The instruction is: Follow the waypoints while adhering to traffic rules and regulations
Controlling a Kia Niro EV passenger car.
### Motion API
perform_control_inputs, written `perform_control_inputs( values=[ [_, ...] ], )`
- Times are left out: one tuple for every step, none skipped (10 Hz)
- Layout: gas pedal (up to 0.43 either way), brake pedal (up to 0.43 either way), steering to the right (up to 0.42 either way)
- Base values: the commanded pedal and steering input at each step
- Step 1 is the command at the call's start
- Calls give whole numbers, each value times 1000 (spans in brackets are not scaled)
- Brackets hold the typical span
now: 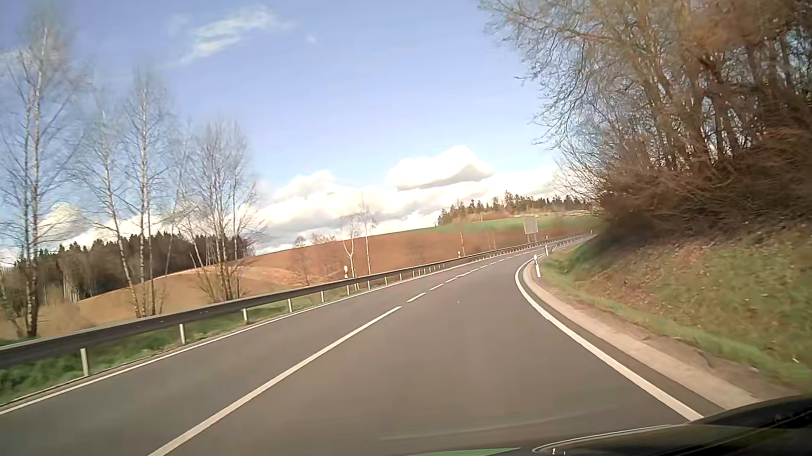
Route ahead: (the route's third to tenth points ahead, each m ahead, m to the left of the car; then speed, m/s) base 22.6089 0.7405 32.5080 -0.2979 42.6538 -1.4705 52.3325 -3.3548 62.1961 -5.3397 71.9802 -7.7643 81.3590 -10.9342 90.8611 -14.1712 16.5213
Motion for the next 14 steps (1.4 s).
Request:
perform_control_inputs(
  values=[
    [228,0,14],
    [228,0,14],
    [228,0,15],
    [228,0,14],
    [228,0,15],
    [228,0,16],
    [228,0,16],
    [228,0,16],
    [228,0,18],
    [228,0,19],
    [228,0,19],
    [228,0,19],
    [228,0,19],
    [228,0,19]
  ],
)
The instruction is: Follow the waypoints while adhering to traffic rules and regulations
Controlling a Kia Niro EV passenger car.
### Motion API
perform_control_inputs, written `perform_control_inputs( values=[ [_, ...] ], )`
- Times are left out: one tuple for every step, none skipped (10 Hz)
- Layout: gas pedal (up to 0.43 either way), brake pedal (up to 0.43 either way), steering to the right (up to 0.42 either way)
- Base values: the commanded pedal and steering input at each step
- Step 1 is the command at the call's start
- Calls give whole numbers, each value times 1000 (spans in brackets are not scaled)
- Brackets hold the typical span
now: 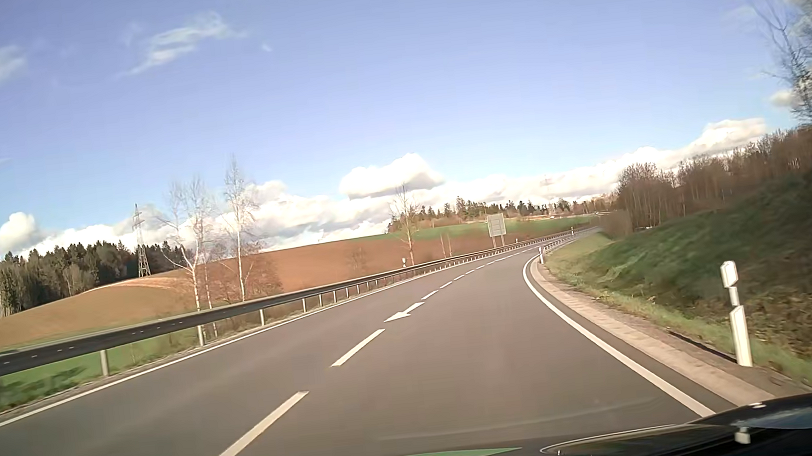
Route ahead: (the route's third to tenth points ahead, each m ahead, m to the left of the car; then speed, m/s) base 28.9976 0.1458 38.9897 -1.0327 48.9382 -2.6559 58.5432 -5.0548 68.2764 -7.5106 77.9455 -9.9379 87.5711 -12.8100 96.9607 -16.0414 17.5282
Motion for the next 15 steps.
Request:
perform_control_inputs(
  values=[
    [228,0,19],
    [228,0,19],
    [228,0,19],
    [228,0,19],
    [228,0,19],
    [228,0,20],
    [228,0,20],
    [228,0,19],
    [228,0,20],
    [228,0,20],
    [228,0,20],
    [228,0,20],
    [228,0,20],
    [228,0,20],
    [228,0,20]
  ],
)
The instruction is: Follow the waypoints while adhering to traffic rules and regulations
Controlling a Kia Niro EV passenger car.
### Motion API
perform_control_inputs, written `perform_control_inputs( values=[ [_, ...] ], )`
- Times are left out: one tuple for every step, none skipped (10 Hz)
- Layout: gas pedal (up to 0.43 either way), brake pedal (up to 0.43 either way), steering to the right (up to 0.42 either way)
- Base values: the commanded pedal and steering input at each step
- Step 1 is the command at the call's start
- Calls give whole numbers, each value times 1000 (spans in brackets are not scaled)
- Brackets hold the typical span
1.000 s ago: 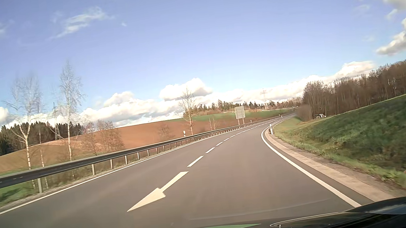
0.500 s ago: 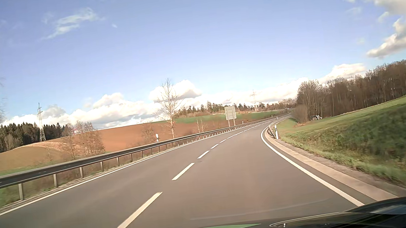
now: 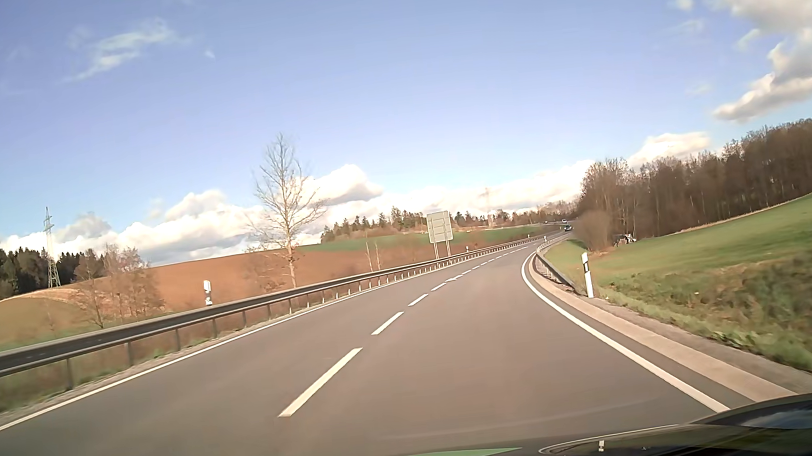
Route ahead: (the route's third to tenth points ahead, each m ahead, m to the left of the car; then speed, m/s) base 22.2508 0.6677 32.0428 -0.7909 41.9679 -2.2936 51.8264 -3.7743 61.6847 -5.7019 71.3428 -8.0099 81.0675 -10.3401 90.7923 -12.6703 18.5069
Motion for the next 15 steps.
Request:
perform_control_inputs(
  values=[
    [228,0,20],
    [228,0,20],
    [228,0,20],
    [228,0,21],
    [228,0,20],
    [228,0,17],
    [228,0,17],
    [228,0,18],
    [228,0,18],
    [228,0,18],
    [228,0,19],
    [228,0,20],
    [228,0,20],
    [228,0,20],
    [228,0,20]
  ],
)
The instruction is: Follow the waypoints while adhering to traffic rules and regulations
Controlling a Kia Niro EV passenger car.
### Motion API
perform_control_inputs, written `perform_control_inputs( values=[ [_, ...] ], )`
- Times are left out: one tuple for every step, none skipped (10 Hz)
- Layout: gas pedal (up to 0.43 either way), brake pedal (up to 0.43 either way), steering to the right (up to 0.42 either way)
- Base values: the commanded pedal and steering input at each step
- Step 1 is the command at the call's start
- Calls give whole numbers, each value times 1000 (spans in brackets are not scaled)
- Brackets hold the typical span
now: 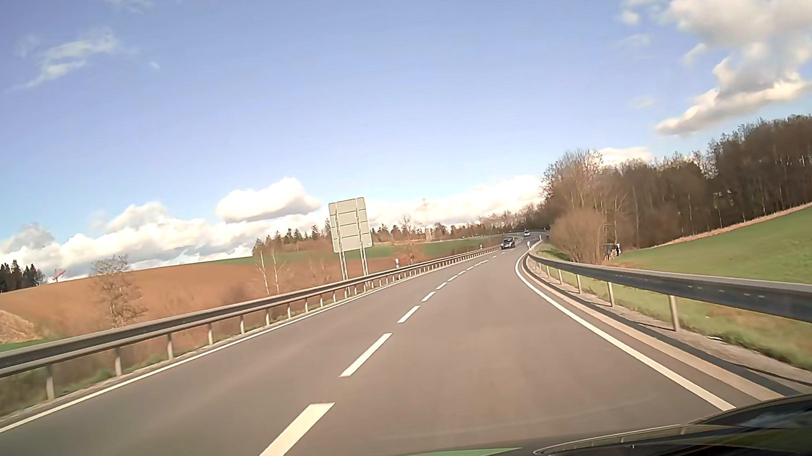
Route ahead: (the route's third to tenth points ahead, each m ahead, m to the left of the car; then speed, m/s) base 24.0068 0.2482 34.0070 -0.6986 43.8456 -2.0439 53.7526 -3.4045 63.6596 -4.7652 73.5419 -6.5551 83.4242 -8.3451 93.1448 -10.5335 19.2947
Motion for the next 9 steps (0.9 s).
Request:
perform_control_inputs(
  values=[
    [228,0,20],
    [228,0,20],
    [228,0,20],
    [228,0,20],
    [228,0,21],
    [228,0,21],
    [228,0,20],
    [228,0,19],
    [228,0,18]
  ],
)
